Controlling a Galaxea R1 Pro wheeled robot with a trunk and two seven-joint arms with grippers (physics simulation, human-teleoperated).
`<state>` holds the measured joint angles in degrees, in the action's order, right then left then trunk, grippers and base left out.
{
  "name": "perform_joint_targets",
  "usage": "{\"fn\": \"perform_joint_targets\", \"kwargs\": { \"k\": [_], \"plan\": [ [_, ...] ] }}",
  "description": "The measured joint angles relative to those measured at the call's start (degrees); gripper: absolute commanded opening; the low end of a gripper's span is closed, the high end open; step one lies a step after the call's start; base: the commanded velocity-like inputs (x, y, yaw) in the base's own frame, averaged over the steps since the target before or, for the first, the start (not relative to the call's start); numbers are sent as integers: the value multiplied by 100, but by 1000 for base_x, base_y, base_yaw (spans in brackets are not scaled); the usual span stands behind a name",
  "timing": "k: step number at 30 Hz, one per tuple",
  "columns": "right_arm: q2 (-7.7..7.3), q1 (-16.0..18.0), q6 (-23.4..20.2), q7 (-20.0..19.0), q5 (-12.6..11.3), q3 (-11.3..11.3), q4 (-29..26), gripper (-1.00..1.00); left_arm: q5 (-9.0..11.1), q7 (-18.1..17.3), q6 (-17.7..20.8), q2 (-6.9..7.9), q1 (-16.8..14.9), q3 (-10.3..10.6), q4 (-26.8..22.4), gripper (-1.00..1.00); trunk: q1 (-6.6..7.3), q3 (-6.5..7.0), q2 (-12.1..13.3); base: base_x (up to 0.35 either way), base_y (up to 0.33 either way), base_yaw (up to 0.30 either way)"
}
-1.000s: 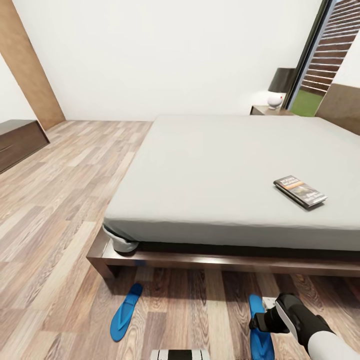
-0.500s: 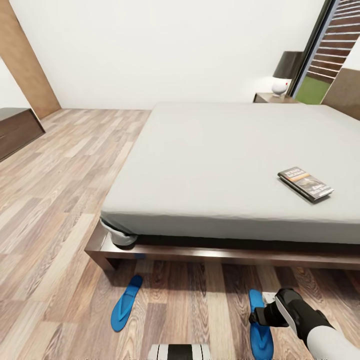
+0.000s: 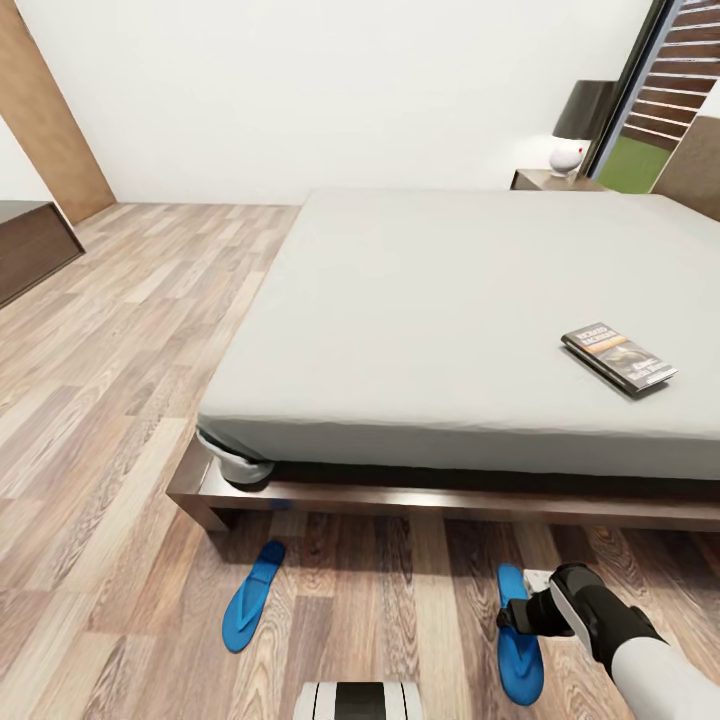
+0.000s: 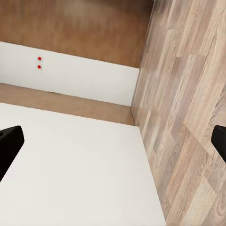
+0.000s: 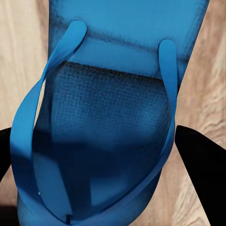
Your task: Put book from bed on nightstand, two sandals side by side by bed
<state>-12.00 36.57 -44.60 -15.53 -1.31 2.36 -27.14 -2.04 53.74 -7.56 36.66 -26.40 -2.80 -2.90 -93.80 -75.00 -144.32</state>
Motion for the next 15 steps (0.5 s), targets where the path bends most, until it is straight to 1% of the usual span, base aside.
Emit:
{"fn": "perform_joint_targets", "kwargs": {
  "k": [3,5,8,12,15],
  "plan": [
    [-1,9,6,0,2,1,-2,-100,-3,0,0,0,50,1,0,100,0,0,0,0,10,0],
    [0,13,10,0,4,2,-2,-100,4,1,-2,-1,143,3,-13,100,0,0,0,0,100,0],
    [9,15,14,0,7,2,2,-100,10,-13,-7,0,232,6,-26,100,0,0,0,0,204,0],
    [10,16,14,0,10,3,5,-100,12,-33,-9,-3,264,10,-30,100,0,0,0,0,160,0],
    [10,16,18,0,10,3,7,-100,12,-37,-10,-1,273,10,-32,100,0,0,0,0,219,0]
  ]
}}
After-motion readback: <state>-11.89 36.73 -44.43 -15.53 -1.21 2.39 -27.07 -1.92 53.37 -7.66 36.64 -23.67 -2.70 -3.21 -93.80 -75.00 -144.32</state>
